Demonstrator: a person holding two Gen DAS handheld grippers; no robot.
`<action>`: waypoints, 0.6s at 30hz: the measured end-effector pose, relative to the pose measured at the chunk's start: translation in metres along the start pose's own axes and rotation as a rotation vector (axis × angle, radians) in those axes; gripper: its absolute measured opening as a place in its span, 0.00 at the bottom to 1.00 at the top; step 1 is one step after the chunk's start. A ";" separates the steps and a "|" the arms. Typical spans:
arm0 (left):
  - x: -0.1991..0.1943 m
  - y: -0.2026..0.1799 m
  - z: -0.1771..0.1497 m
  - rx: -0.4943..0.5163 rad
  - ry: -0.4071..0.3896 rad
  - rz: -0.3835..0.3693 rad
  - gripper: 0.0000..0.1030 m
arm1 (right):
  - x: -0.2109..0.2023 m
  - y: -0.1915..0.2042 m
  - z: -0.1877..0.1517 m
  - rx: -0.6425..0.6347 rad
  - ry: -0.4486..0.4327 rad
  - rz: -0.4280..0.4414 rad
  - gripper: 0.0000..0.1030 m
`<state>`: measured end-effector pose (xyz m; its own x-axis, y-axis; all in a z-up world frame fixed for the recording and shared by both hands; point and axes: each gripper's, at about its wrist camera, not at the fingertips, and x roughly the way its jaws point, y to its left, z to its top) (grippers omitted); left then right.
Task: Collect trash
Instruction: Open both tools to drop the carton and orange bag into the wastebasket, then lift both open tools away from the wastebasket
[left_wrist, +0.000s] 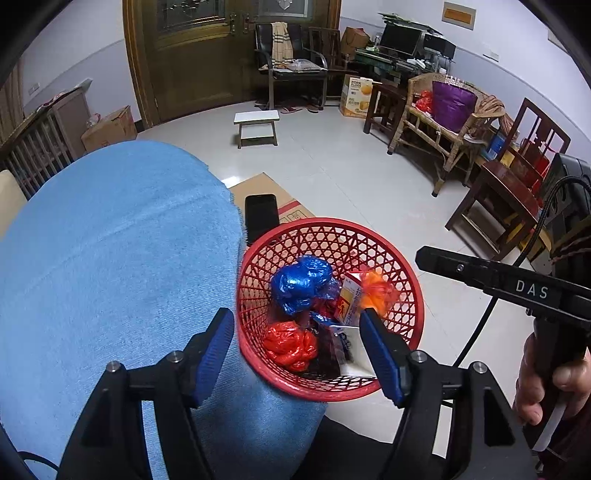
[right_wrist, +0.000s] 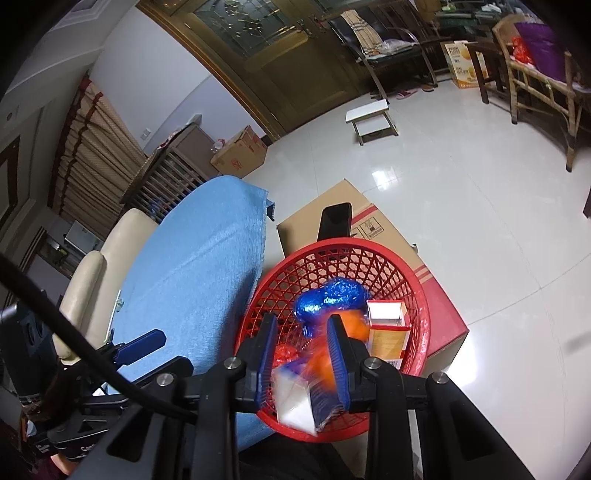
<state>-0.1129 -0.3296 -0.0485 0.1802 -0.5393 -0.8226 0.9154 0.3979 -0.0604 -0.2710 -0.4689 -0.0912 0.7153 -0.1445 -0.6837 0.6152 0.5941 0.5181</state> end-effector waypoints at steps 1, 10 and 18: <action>0.000 0.002 0.000 -0.005 -0.001 0.004 0.69 | 0.001 0.000 0.000 0.004 0.004 -0.001 0.31; -0.025 0.026 0.001 -0.060 -0.085 0.153 0.74 | 0.005 0.009 0.000 -0.009 0.021 0.000 0.64; -0.066 0.045 0.003 -0.075 -0.185 0.315 0.74 | 0.001 0.039 -0.001 -0.094 -0.012 -0.036 0.68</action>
<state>-0.0820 -0.2783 0.0045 0.5172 -0.5037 -0.6920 0.7768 0.6157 0.1325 -0.2463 -0.4448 -0.0726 0.6977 -0.1760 -0.6944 0.6070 0.6600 0.4426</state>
